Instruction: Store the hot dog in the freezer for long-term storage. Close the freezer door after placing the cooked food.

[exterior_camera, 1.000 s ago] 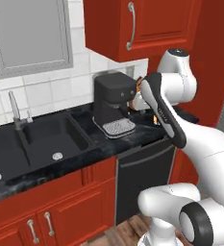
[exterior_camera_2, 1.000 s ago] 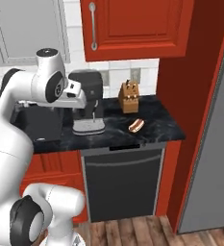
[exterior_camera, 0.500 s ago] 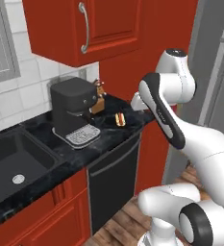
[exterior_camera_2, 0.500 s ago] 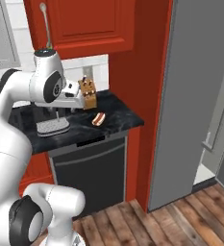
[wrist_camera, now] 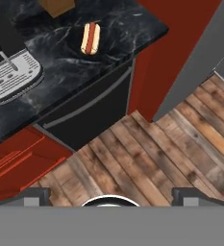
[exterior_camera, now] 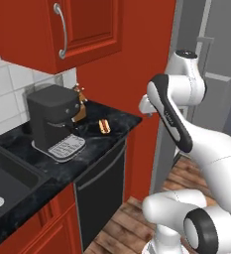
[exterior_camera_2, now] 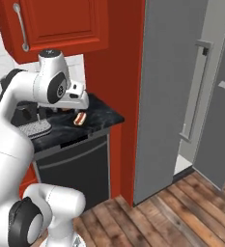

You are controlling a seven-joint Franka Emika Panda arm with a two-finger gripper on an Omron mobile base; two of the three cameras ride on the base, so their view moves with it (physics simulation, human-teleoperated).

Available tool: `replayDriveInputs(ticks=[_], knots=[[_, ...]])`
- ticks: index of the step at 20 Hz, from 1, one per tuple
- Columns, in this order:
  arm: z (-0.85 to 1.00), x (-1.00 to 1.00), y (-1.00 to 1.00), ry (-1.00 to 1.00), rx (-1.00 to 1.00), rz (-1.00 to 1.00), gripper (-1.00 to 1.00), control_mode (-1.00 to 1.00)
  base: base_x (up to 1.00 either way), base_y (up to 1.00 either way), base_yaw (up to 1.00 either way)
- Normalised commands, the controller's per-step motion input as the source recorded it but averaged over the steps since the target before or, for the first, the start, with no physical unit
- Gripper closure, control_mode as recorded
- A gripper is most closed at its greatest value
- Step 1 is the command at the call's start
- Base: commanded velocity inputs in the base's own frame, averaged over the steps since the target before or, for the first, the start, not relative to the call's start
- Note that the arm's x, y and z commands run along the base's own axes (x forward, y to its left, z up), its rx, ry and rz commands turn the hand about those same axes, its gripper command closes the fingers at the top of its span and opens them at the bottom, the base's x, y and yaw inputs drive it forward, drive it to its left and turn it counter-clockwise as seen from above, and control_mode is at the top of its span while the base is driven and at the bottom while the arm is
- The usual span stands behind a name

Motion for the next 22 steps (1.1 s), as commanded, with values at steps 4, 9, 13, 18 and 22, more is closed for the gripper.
replayDriveInputs(ticks=[4,9,13,18,22], knots=[[0.00,0.00,0.00,0.00,0.00,0.00,-1.00,1.00,0.46,0.00,-0.01],[0.00,0.00,0.00,0.00,0.00,0.00,-1.00,1.00,0.56,0.00,0.00],[0.00,0.00,0.00,0.00,0.00,0.00,-1.00,1.00,0.62,0.00,0.00],[0.00,0.00,0.00,0.00,0.00,0.00,-1.00,1.00,0.74,0.01,0.00],[0.00,0.00,0.00,0.00,0.00,0.00,-1.00,1.00,0.57,0.06,0.00]])
